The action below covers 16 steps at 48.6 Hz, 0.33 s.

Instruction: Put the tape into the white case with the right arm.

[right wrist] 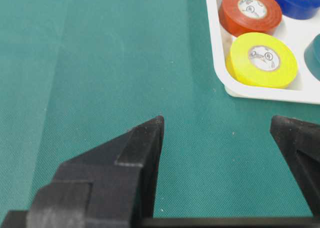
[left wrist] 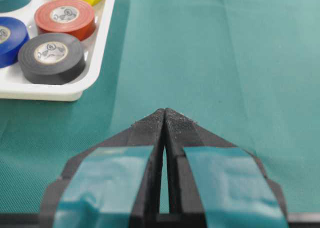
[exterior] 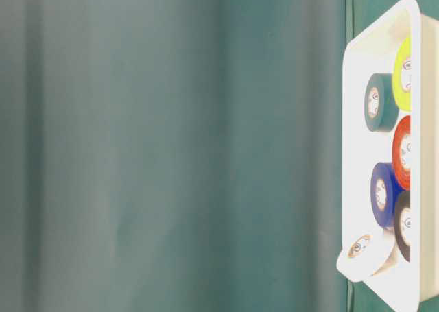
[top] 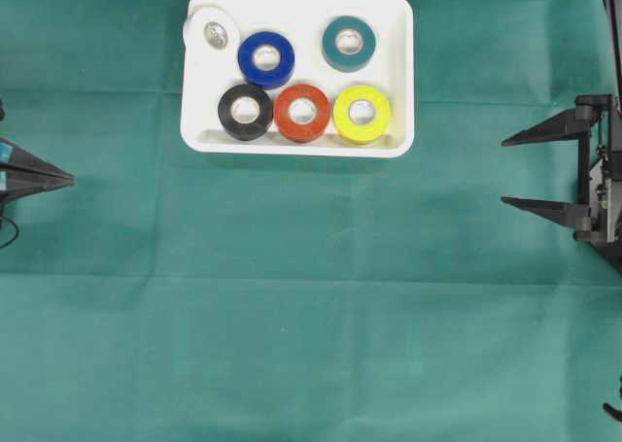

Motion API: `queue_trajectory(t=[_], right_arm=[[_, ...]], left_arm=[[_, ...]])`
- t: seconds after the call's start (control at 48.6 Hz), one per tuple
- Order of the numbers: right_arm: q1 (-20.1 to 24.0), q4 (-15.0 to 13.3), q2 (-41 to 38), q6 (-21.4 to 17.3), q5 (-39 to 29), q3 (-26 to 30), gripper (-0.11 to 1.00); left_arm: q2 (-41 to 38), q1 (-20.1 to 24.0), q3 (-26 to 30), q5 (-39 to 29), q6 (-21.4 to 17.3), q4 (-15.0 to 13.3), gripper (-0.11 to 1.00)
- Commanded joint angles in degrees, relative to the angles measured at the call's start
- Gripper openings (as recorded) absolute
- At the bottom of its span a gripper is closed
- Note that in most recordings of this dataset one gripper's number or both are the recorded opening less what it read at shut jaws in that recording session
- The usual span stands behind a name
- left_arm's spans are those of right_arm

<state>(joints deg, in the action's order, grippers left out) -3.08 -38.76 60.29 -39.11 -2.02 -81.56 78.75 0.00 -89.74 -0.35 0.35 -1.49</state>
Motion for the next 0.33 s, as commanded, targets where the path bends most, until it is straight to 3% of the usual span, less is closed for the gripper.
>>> queue_trajectory(t=[0.0, 0.309], right_arm=[[0.1, 0.2, -0.2, -0.2, 0.4, 1.1, 0.85], [0.1, 0.2, -0.2, -0.2, 1.2, 1.3, 0.85]], left_arm=[[-0.4, 0.0, 0.7, 0.5, -0.1, 0.1, 0.01], [-0.5, 0.0, 0.7, 0.5, -0.1, 0.0, 0.01]])
